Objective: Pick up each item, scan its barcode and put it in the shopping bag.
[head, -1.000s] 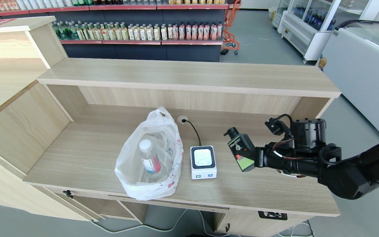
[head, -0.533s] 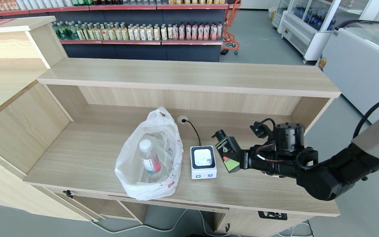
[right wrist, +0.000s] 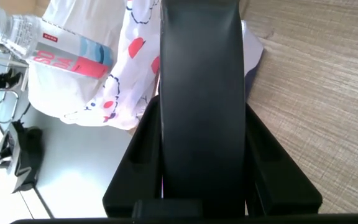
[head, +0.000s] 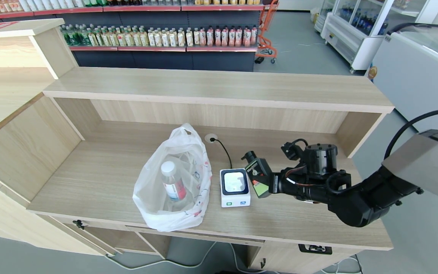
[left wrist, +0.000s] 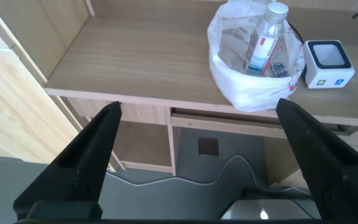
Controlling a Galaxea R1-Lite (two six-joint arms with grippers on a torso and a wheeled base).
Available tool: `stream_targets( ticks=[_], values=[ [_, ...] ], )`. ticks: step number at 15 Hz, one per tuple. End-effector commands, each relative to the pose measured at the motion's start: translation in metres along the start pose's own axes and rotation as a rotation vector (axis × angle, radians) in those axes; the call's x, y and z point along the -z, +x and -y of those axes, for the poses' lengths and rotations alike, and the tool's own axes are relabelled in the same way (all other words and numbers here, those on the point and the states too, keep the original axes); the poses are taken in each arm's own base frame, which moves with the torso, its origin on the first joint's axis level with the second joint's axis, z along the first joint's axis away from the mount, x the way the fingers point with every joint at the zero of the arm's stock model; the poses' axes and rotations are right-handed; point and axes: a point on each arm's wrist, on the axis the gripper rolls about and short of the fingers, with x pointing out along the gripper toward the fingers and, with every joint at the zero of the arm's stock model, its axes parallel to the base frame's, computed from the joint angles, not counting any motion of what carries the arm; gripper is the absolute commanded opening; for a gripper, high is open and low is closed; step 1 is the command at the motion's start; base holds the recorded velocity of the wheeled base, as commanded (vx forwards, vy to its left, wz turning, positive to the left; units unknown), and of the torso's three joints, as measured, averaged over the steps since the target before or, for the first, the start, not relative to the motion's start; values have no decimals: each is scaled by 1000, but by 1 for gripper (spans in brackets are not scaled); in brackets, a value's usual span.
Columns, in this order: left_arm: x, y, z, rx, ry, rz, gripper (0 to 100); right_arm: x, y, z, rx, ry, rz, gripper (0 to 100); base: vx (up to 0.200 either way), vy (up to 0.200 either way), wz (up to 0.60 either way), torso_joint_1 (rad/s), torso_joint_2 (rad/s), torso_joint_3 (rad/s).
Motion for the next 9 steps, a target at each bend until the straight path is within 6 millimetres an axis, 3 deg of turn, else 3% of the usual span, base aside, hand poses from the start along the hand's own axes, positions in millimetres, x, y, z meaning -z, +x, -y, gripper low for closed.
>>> stream_targets(
  ticks=[1, 5, 9],
  values=[
    [0, 0, 0, 0, 0, 2, 100, 4, 5, 3, -1, 13, -3, 0, 0, 0, 0, 0, 0, 0],
    [0, 0, 0, 0, 0, -2, 100, 1, 23, 3, -36, 15, 41, 0, 0, 0, 0, 0, 0, 0],
    [0, 0, 0, 0, 0, 2, 100, 12, 39, -1, -58, 9, 20, 0, 0, 0, 0, 0, 0, 0]
  ],
)
